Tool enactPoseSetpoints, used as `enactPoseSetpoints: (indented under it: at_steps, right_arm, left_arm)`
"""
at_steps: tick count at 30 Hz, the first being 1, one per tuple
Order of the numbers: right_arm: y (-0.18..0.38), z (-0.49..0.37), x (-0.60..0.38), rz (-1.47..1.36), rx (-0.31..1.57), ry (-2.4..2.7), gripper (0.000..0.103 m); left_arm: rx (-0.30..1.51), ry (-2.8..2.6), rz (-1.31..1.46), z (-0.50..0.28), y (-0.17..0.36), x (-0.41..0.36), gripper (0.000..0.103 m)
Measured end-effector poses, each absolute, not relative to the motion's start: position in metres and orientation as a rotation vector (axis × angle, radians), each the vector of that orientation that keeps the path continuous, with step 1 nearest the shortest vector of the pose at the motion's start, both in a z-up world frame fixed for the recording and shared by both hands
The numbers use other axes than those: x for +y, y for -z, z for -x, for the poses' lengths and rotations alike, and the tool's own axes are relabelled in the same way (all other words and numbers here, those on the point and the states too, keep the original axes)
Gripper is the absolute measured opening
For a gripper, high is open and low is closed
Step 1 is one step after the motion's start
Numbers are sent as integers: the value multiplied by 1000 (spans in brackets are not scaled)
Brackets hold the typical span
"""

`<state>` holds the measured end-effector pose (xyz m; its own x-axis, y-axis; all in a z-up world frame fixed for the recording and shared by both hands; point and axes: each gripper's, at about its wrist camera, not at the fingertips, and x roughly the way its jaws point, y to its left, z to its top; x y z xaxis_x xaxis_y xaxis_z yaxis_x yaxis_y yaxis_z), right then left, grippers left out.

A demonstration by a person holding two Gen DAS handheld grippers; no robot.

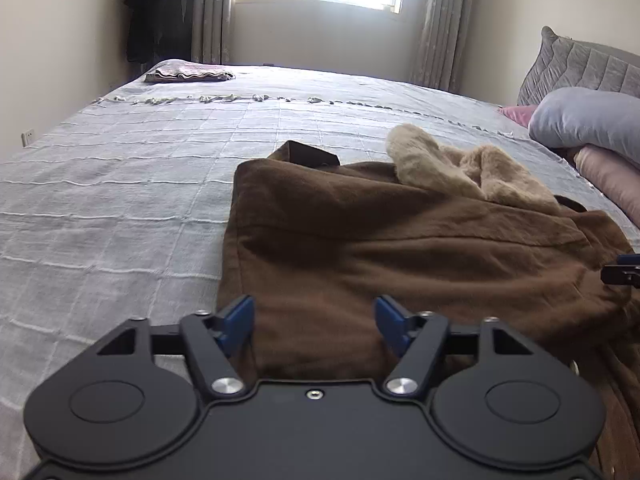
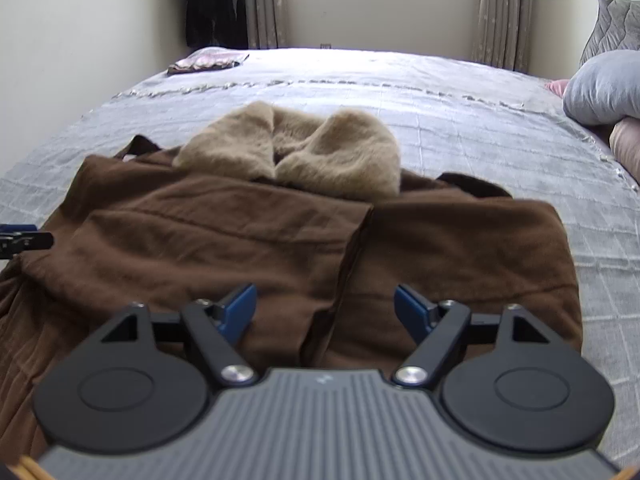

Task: Fold large clothes

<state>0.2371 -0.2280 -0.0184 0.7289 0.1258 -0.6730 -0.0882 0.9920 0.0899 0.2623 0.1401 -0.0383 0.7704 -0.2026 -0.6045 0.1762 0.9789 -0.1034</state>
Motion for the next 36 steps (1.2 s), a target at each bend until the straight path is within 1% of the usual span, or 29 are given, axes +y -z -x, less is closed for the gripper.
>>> enactPoseSetpoints:
  at_steps: [1, 2, 3, 4, 6, 9, 16, 19, 22, 24, 31, 36]
  right_arm:
    - [19, -235, -227, -53, 752, -123, 79]
    - [18, -232, -225, -51, 757, -129, 82]
    - [18, -228, -223, -50, 760, -134, 85]
    - [18, -225, -221, -48, 765, -137, 86]
    - [17, -218, -217, -39, 776, -139, 87]
    - [15, -208, -210, -13, 790, -133, 89]
    - [5, -174, -205, 35, 791, -98, 95]
    - [0, -153, -209, 28, 786, -83, 98]
    - [-6, -128, -216, 19, 779, -57, 100]
    - [-8, -110, -222, 11, 781, -38, 102]
    - [-2, -43, -242, -20, 812, 19, 102]
    - [12, -6, -262, -81, 841, 60, 103]
  left_arm:
    - [663, 207, 32, -256, 37, 141, 73]
    - [668, 205, 20, -250, 35, 141, 75]
    - [674, 201, 9, -244, 34, 142, 79]
    - [678, 199, 0, -239, 33, 143, 82]
    - [689, 196, -13, -230, 31, 145, 83]
    - [702, 190, -16, -216, 29, 150, 90]
    - [723, 168, -8, -181, 23, 164, 98]
    - [729, 163, -15, -158, 20, 172, 99]
    - [734, 155, -20, -131, 16, 182, 102]
    - [731, 150, -31, -111, 14, 188, 103]
    - [742, 148, -52, -45, 14, 201, 103]
    - [776, 145, -19, -12, 31, 209, 103]
